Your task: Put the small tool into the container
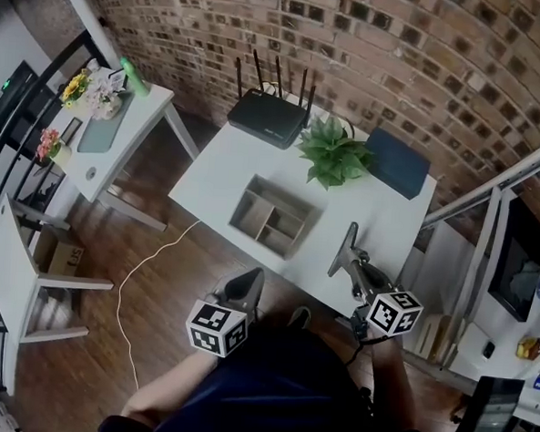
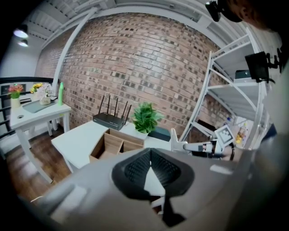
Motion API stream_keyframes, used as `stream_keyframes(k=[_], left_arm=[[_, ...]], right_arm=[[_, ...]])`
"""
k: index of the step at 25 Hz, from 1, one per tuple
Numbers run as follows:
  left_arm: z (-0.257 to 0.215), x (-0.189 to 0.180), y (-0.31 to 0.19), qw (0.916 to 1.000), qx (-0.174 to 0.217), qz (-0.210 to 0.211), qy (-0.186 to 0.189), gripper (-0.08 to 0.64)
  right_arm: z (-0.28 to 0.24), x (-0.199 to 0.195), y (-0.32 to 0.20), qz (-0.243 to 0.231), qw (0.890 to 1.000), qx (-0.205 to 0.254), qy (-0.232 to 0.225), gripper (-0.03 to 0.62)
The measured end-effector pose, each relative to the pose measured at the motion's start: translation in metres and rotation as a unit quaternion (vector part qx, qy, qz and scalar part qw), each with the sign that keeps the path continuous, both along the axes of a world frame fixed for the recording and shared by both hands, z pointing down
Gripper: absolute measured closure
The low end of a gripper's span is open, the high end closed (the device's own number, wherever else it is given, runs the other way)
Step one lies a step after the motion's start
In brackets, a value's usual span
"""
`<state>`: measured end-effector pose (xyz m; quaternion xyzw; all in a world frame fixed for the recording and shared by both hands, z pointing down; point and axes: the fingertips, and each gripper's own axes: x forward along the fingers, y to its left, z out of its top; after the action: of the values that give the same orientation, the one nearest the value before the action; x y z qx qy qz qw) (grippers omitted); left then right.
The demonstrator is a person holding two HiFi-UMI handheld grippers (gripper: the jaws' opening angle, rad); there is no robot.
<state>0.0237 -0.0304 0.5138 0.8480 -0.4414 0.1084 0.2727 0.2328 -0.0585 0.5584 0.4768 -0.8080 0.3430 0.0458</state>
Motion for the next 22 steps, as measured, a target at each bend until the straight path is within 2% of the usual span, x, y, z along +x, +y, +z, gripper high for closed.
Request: stream_keyframes(k=[7,11,14,17,22], left_arm=[[0.011,0.017,0.015,0.9998,-0.016,0.003,-0.015,0.555],[0.012,0.011,0.008,0.9998,-0.017,-0.001,-0.01,0.556],[0.006,0.005,-0.002,0.9999,-0.009,0.012,-0.008,0.555],[0.001,-0.008,-0.011,0.9998,-0.001,0.02,-0.001,0.555],[0.004,-0.049,-0.025,0.9999,-0.007,0.003,0.011,0.555]], right_arm=[[-0.014,0.008,0.003,-0.005,0.999,0.038,0.015,0.578],[-0.021,0.014,-0.002,0.012,0.998,0.052,0.024,0.578],[-0.03,0.015,-0.01,0.032,0.997,0.06,0.026,0.578],[-0.045,0.007,-0.021,0.048,0.996,0.074,0.03,0.578],[-0.053,-0.027,-0.047,0.045,0.994,0.09,0.049,0.578]])
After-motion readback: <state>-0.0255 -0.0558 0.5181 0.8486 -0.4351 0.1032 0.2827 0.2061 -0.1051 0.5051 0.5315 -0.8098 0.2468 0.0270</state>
